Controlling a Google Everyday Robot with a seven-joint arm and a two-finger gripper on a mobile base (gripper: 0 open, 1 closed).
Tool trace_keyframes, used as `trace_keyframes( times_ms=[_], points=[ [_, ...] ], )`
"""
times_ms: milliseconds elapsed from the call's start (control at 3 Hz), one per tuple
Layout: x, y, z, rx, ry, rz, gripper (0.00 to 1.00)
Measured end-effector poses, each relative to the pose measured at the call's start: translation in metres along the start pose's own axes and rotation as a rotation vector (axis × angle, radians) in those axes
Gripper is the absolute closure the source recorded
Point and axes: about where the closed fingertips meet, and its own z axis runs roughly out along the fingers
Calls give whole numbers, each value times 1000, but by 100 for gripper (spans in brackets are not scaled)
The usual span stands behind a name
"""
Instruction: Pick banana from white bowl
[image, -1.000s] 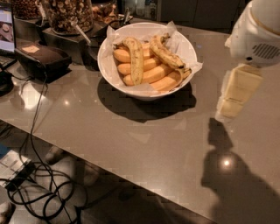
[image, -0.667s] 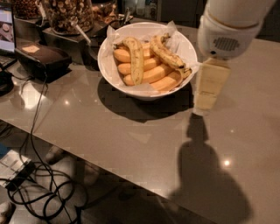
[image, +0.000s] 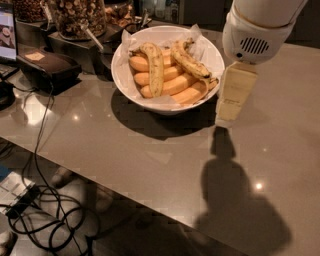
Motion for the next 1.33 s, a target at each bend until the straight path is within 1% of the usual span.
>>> trace_keyframes(
  times_ms=[333, 667, 1000, 1333],
  points=[
    [-18, -20, 8, -78, -51, 102, 0],
    [-49, -51, 5, -82, -78, 150, 0],
    [-60, -60, 0, -52, -118, 147, 0],
    [-75, -65, 12, -89, -145, 178, 0]
  ],
)
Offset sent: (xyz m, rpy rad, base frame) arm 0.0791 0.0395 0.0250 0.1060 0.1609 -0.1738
